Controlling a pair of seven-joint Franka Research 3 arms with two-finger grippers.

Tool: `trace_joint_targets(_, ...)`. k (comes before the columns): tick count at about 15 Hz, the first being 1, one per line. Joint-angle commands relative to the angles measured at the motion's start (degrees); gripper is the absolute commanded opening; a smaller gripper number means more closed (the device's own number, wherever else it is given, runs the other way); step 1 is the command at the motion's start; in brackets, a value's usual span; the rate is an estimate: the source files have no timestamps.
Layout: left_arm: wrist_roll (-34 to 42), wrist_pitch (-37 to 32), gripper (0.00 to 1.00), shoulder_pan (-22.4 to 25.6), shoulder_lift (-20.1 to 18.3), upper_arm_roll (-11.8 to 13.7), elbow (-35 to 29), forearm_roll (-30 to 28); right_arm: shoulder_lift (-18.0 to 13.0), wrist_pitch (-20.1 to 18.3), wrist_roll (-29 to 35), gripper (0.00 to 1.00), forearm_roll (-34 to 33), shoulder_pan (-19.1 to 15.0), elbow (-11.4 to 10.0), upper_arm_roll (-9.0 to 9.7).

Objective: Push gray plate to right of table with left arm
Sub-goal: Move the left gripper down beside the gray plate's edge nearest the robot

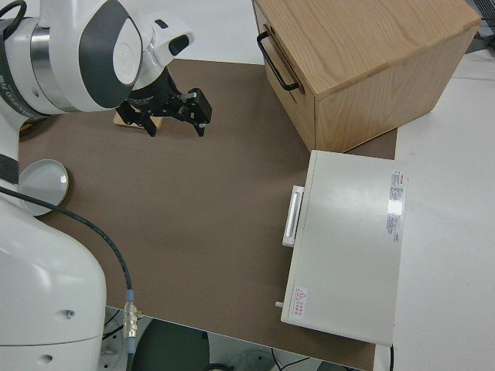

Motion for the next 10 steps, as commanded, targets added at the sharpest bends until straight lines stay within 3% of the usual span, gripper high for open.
trace_joint_targets(1,-1.2,7.3,0.99,-0.7,-2.0,-0.7,-7.6,0.1,-0.4,-0.7,-0.1,0.983,0.5,-0.6,0.0,0.23)
trace_joint_targets(10,-1.4,17.8,0.99,-2.2,1.2,-1.7,-14.6,0.1,-0.4,-0.7,-0.1,0.983,0.5,-0.6,0.1,0.32)
